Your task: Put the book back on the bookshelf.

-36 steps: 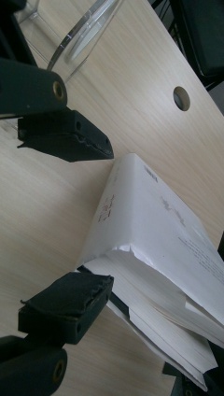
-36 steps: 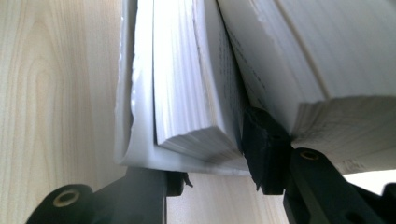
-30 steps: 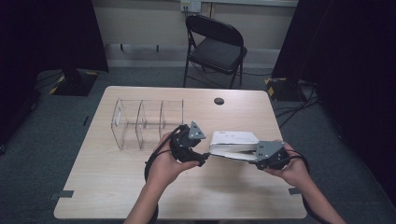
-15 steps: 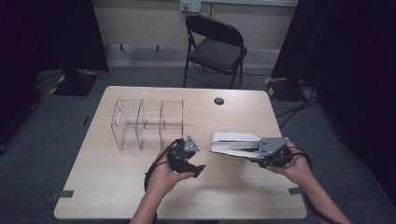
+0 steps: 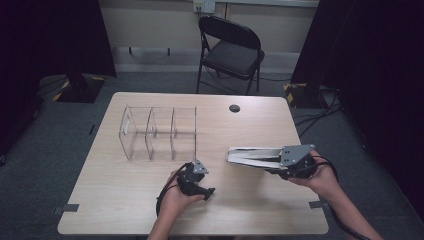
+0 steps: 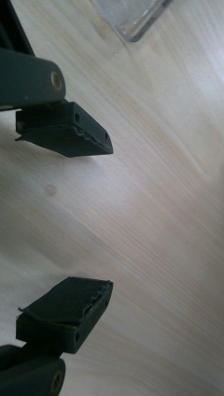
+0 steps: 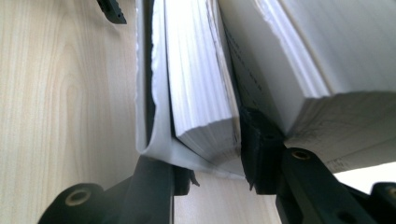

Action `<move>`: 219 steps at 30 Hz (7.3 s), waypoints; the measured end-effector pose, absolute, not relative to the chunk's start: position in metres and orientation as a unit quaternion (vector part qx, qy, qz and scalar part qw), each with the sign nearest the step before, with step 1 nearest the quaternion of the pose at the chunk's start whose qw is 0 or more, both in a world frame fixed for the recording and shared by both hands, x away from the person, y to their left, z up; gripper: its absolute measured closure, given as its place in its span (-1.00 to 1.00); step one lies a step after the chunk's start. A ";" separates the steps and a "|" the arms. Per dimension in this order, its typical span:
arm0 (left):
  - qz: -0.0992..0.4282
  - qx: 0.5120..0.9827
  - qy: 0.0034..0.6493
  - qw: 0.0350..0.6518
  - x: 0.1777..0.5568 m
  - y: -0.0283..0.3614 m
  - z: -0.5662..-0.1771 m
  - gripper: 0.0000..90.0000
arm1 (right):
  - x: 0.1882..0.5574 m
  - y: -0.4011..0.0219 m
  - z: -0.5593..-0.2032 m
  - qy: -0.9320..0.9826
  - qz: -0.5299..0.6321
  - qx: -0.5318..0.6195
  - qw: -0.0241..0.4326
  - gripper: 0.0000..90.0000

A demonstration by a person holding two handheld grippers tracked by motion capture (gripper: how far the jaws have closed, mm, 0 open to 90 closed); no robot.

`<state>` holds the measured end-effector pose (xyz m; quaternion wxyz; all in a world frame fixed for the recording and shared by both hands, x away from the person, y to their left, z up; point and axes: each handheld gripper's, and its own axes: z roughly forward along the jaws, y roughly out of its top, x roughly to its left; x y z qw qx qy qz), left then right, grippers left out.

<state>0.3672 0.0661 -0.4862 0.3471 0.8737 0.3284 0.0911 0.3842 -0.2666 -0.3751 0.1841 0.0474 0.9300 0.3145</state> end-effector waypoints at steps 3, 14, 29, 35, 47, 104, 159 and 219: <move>0.097 0.874 0.326 0.346 0.366 0.069 -0.488 -0.36 | 0.385 -0.267 -0.374 0.930 0.315 0.050 0.182 0.48; 0.118 0.875 0.305 0.358 0.363 0.069 -0.494 -0.54 | 0.391 -0.269 -0.371 0.928 0.323 0.062 0.174 0.50; 0.120 0.873 0.302 0.364 0.362 0.069 -0.496 -0.61 | 0.392 -0.276 -0.359 0.937 0.321 0.041 0.131 0.53; 0.122 0.872 0.302 0.365 0.361 0.069 -0.496 -0.61 | 0.397 -0.276 -0.354 0.942 0.313 0.032 0.116 0.55; 0.122 0.872 0.301 0.367 0.361 0.070 -0.497 -0.61 | 0.402 -0.269 -0.346 0.948 0.287 0.062 0.123 0.62; 0.075 0.912 0.280 0.289 0.369 0.052 -0.476 -0.60 | 0.400 -0.271 -0.336 0.956 0.278 0.056 0.072 0.66; 0.080 0.957 0.150 0.236 0.417 -0.022 -0.315 -0.52 | 0.411 -0.272 -0.336 0.956 0.279 0.065 0.058 0.65; 0.063 0.968 0.141 0.199 0.386 -0.028 -0.304 0.15 | 0.409 -0.274 -0.341 0.940 0.308 0.119 0.083 0.07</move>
